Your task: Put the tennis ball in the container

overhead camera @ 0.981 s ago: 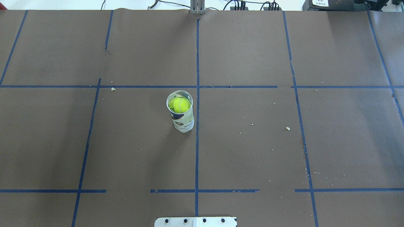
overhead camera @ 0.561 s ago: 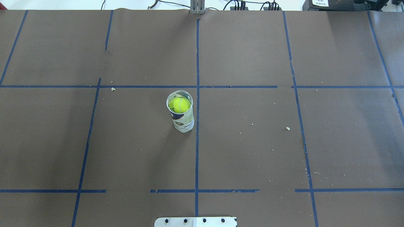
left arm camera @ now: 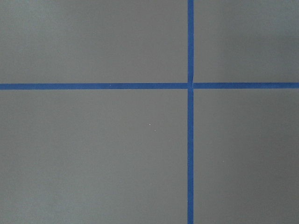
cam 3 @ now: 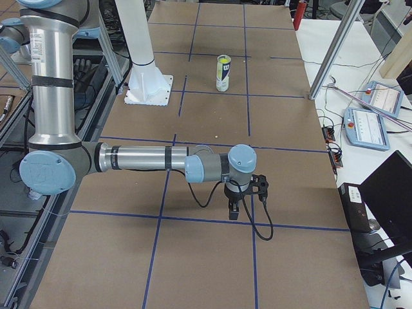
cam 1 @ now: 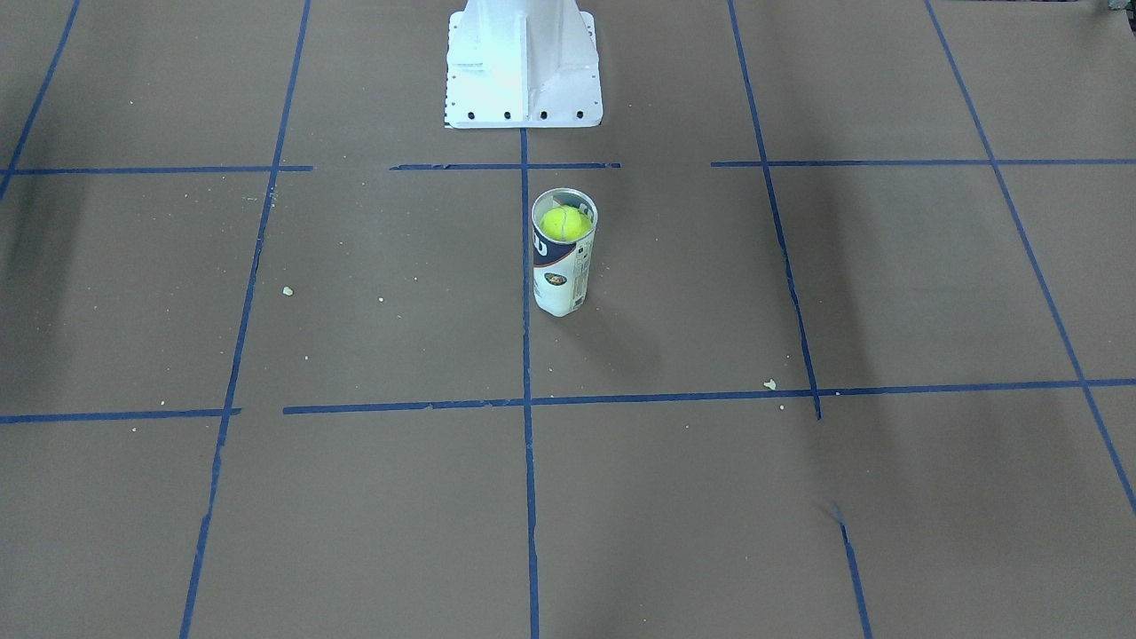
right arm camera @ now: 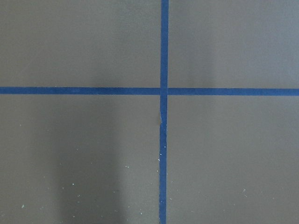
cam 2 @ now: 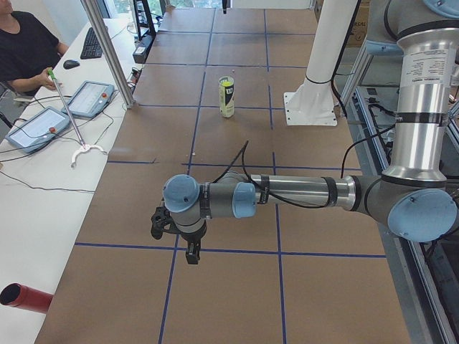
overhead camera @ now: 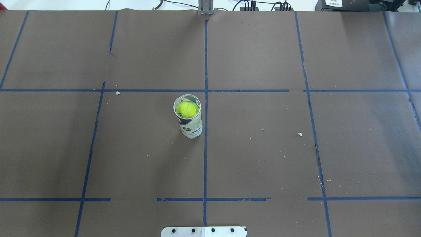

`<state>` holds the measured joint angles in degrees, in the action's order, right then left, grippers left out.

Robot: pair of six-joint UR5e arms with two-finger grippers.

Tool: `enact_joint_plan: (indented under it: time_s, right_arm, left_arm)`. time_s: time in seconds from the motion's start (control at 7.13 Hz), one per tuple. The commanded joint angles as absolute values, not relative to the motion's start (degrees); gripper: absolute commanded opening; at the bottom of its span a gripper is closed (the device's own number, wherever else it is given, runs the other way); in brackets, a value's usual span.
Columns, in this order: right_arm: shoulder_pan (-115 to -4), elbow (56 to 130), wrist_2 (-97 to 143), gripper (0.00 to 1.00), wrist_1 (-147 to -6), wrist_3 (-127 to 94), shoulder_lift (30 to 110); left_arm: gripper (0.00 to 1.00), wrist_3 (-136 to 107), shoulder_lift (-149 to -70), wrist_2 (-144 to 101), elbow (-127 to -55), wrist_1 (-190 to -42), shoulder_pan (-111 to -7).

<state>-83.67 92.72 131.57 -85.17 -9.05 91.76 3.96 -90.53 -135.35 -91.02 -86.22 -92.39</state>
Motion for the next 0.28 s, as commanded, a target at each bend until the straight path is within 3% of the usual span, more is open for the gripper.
enact_joint_plan:
  time_s: [0.0,0.14]
  right_arm:
    - [-83.67,92.72,131.57,1.0,-85.17,-9.05,91.76]
    - [-83.67,92.72,131.57,1.0,-85.17,-9.05,91.76]
  left_arm:
    - [1.0,3.96,-90.53,-135.35,-90.88,-86.22,-92.37]
    - [1.0,4.04,-90.53,-135.44,-90.88,-86.31,-92.46]
